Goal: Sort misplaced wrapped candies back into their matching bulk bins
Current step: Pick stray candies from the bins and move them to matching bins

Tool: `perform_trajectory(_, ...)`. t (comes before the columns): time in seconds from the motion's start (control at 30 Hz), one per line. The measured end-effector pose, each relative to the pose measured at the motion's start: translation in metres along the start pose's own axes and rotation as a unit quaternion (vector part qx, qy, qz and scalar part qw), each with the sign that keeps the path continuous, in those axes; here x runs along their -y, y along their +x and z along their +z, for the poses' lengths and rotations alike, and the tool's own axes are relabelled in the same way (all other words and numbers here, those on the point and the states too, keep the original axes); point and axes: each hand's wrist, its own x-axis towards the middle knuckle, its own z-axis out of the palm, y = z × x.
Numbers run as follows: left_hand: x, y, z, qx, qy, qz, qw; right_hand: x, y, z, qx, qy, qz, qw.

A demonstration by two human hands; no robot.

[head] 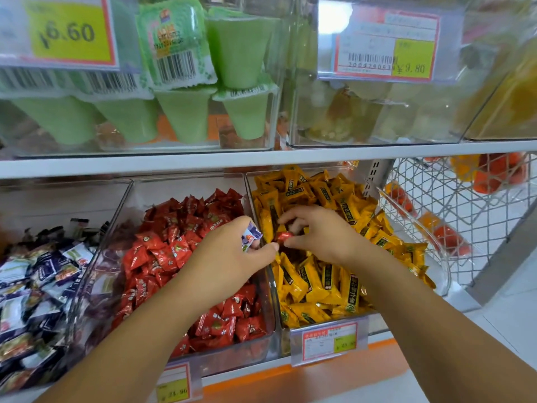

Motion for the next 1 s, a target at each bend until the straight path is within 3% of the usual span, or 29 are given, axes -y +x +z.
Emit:
perform_trajectory(0.2, 0.004, -0.001, -0.004, -0.009, 0.021, 0.005, 1.0, -0.001, -0.015, -0.025, -0.032, 0.172, 0.005, 0.985)
perform_trajectory(0.5, 0.006, -0.007, -0.013, -0.04, -0.051, 0.001, 0.998, 0.039, -0.03, -0.023, -0.03, 0.233, -0.068, 0.969)
perform_trajectory(0.63, 0.007, -0.013, -0.02, -0.019, -0.005, 0.009, 1.0, 0.051, -0.021, -0.005, -0.111, 0.253, -0.073, 0.958)
perform_trajectory(0.8, 0.013, -0.026, -0.031, 0.001, 0.043, 0.006, 0.999, 0.055, -0.004, 0.002, -0.1, 0.175, -0.067, 0.977)
perform_trajectory(0.9, 0.018, -0.03, -0.034, 0.005, 0.062, -0.003, 0.998, 0.038, 0.001, -0.017, -0.069, 0.027, -0.004, 0.997)
perform_trajectory(1.0, 0.019, -0.03, -0.032, 0.01, 0.075, -0.004, 0.997, 0.018, 0.001, -0.029, 0.018, -0.113, 0.057, 0.992)
